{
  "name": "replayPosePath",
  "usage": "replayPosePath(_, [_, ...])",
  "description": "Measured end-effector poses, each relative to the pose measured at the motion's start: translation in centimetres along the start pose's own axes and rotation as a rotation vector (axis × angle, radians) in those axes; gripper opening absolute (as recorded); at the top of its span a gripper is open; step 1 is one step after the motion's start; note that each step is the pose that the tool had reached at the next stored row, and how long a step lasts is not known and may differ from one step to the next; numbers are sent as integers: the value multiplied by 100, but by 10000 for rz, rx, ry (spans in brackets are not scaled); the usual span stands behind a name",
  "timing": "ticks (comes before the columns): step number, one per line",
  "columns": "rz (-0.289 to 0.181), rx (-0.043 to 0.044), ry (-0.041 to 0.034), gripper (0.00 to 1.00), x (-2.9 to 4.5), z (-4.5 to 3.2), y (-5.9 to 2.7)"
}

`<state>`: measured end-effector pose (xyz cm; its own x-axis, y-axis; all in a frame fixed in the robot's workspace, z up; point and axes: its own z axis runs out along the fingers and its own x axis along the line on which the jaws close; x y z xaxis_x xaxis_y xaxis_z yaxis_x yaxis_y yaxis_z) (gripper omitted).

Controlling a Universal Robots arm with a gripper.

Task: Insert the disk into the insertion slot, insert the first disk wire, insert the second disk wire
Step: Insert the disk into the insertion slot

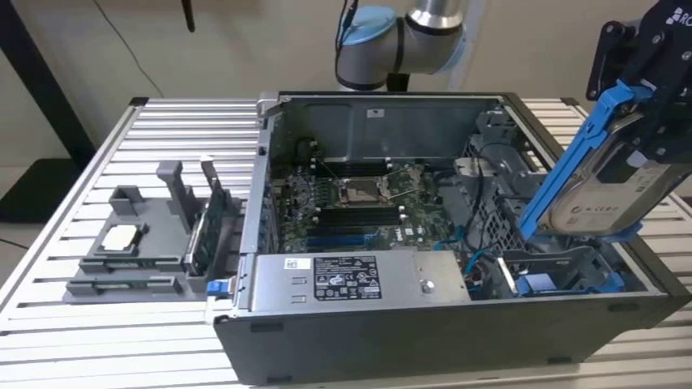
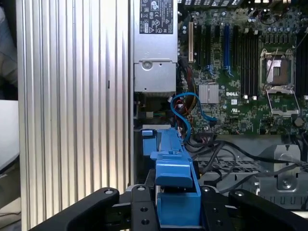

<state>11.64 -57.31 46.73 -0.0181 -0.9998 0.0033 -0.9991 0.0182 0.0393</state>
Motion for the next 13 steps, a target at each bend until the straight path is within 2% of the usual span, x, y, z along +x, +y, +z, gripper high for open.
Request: replayPosePath(13, [0, 0, 1, 33, 0, 82, -3])
